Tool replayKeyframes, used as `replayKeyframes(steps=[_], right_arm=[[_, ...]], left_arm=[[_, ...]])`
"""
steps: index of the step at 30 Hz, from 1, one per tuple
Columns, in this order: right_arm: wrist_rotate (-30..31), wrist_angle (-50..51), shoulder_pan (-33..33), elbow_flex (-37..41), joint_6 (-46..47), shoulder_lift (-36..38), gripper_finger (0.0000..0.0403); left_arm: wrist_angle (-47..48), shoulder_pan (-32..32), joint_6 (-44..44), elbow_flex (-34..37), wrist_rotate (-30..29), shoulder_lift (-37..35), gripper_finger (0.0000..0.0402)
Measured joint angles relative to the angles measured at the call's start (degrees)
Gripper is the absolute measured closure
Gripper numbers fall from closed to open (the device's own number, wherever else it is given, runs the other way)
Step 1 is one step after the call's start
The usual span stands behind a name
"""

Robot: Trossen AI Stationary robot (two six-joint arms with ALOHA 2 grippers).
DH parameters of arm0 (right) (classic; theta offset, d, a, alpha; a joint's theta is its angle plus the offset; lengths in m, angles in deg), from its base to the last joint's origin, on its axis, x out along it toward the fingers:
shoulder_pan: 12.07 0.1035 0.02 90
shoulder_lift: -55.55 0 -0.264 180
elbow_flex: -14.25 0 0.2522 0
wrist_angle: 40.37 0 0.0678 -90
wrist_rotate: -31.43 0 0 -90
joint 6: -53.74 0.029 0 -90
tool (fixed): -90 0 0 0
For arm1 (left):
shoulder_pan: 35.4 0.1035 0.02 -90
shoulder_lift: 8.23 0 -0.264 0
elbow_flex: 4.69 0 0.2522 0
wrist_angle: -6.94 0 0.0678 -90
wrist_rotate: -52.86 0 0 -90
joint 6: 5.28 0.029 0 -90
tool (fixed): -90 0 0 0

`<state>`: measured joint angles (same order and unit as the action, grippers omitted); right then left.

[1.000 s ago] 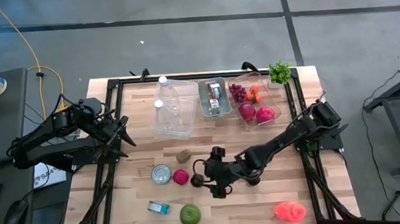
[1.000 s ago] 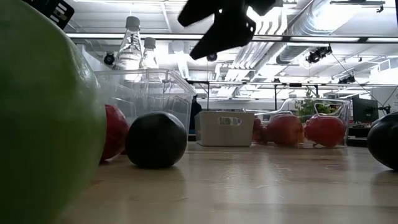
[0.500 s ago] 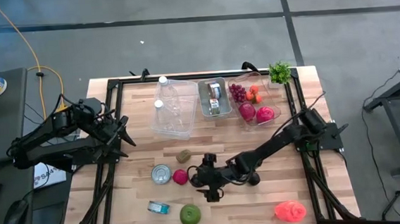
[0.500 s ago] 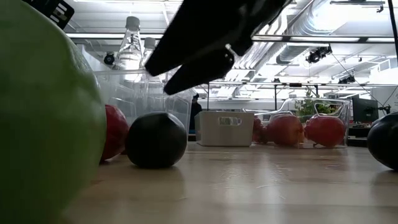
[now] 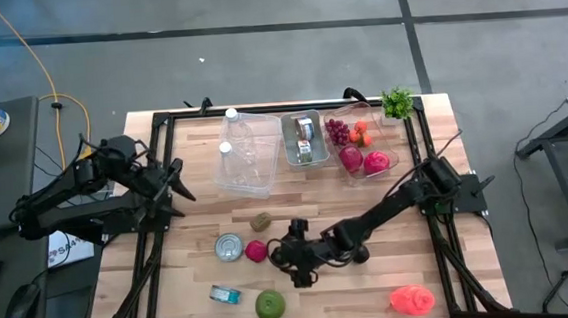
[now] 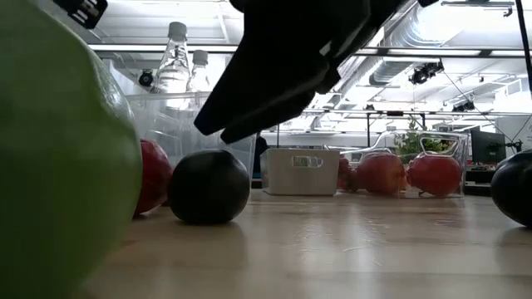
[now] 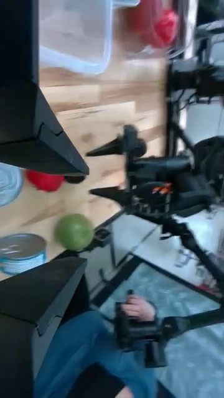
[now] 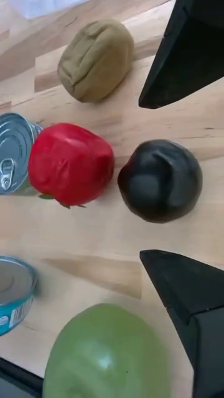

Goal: Pick & Place Food Item
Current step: Put the left plum into the right transparent bin

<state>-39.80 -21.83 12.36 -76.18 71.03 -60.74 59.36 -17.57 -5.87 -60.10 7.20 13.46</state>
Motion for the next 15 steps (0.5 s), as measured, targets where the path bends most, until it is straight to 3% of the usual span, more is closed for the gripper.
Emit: replayKeyframes(steps=[6,12,15], right_arm=[[0.4,0.0,0.2,0.0,0.8,-1.3,0.0025],[0.7,-0.3,0.2,0.0,0.7,-1.5,0.0025],[0.7,-0.4,0.2,0.0,0.5,-1.5,0.0025]], left_arm=[[1.0,-2.7,-2.0,0.0,-13.8,0.1,0.0181],[-2.1,-10.5,-3.6,-0.1,-16.3,0.1,0.0181],[-4.2,-15.9,-3.5,-0.7,-23.4,0.1,0.0181]])
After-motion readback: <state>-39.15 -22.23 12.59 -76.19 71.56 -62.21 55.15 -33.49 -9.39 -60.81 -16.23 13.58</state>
